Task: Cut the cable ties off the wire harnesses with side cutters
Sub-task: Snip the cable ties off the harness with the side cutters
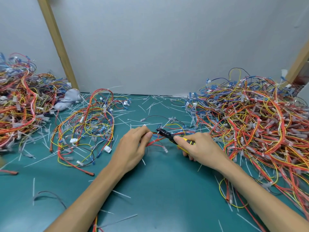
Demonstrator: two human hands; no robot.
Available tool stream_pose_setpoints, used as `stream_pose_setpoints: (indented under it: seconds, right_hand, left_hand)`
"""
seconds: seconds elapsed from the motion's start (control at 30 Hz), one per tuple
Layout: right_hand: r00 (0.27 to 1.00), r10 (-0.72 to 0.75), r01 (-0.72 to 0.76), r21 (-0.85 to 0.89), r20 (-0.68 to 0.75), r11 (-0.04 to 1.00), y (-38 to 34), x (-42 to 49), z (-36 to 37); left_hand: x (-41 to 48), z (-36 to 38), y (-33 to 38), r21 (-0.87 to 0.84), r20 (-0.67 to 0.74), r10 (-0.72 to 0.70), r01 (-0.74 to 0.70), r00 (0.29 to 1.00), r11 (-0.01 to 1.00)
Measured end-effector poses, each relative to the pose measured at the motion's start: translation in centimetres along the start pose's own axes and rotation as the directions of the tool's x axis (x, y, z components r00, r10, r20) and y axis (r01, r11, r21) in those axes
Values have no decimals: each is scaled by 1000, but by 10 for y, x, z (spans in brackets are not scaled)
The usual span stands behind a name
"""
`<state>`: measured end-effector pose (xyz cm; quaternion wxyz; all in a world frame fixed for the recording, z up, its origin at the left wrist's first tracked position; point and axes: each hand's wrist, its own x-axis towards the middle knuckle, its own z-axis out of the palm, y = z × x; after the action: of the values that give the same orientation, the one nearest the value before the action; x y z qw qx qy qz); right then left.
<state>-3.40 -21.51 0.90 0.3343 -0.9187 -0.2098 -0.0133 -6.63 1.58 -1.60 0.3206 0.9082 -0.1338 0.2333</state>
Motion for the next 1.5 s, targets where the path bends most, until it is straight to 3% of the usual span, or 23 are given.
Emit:
stream_pose_setpoints:
  seconds: [0.1, 0.27, 0.47, 0.73, 1.5]
  right_hand:
    - [1000, -9, 8, -35, -26, 999, 1, -1, 2]
    - [979, 8, -19, -48, -206, 999, -2, -13, 20]
    - [953, -43, -15, -186, -301, 983, -3, -21, 32]
    - [958, -129, 74, -213, -257, 974, 1, -19, 34]
    - [979, -112, 42, -370, -170, 928, -2, -15, 28]
  left_hand:
    - [1, -1, -2, -6, -16, 0, 0, 1000, 1000]
    - [0, -3, -1, -4, -71, 18, -18, 997, 1000]
    - [-1, -4, 0, 37, -112, 11, -7, 994, 999]
    - [-1, -6, 3, 53, -133, 13, -6, 991, 999]
    - [-2, -6, 1, 93, -133, 9, 4, 991, 996]
